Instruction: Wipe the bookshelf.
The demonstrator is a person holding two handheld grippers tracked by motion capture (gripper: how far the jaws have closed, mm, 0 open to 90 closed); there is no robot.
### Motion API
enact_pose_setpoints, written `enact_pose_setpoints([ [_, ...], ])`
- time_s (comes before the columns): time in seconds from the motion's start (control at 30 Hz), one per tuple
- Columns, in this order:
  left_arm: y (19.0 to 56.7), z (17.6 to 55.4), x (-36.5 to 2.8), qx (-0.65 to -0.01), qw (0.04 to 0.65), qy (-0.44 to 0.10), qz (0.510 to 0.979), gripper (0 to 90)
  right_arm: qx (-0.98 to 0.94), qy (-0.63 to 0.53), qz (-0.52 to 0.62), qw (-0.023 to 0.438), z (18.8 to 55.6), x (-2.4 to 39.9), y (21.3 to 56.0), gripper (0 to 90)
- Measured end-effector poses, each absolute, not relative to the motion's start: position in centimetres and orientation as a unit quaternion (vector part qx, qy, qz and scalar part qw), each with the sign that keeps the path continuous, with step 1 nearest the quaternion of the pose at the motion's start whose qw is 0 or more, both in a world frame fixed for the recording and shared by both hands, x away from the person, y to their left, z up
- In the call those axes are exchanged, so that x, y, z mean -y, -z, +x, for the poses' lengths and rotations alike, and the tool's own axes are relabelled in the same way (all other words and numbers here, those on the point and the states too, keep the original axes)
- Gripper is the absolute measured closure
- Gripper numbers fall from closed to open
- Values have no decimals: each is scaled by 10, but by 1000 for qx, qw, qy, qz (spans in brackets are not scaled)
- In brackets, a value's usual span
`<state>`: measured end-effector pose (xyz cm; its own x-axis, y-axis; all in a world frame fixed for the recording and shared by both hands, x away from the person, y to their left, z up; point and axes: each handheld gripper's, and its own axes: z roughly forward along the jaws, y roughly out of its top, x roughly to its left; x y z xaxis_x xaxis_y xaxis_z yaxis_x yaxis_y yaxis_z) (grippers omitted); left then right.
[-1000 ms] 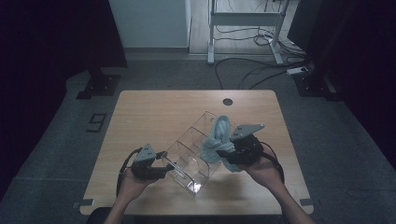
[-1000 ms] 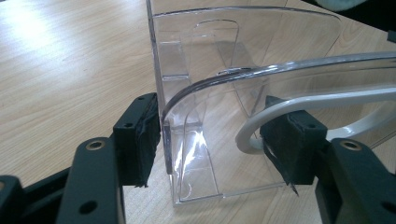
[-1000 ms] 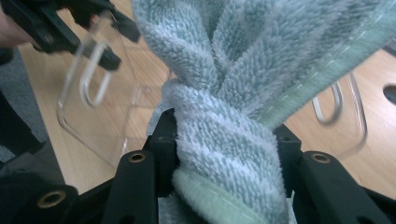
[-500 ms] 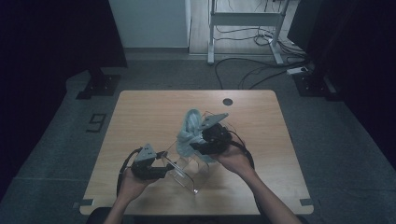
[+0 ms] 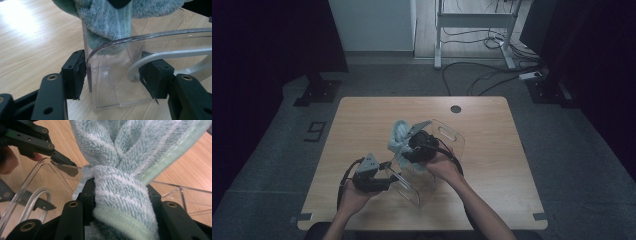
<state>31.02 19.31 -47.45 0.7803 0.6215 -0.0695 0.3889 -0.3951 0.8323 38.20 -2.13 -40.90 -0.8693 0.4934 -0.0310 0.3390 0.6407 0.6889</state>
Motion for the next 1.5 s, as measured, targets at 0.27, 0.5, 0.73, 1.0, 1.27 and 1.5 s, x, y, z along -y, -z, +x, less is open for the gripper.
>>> enact_pose_setpoints([
  [0.27,474,310,-192,-316,452,-130,824,413,-902,-347,235,103,383,22,415,573],
  [0.5,473,310,-190,-319,449,-132,824,425,-901,-349,237,100,380,28,416,573],
  [0.73,473,309,-189,-322,448,-132,824,427,-903,-344,235,106,370,37,416,572],
  [1.0,472,309,-189,-326,447,-132,823,428,-900,-353,235,101,357,53,418,571],
  [1.27,472,310,-189,-332,446,-133,821,430,-895,-365,236,99,341,72,422,571],
  [1.5,472,310,-188,-339,445,-135,818,432,-891,-374,241,92,330,86,428,571],
])
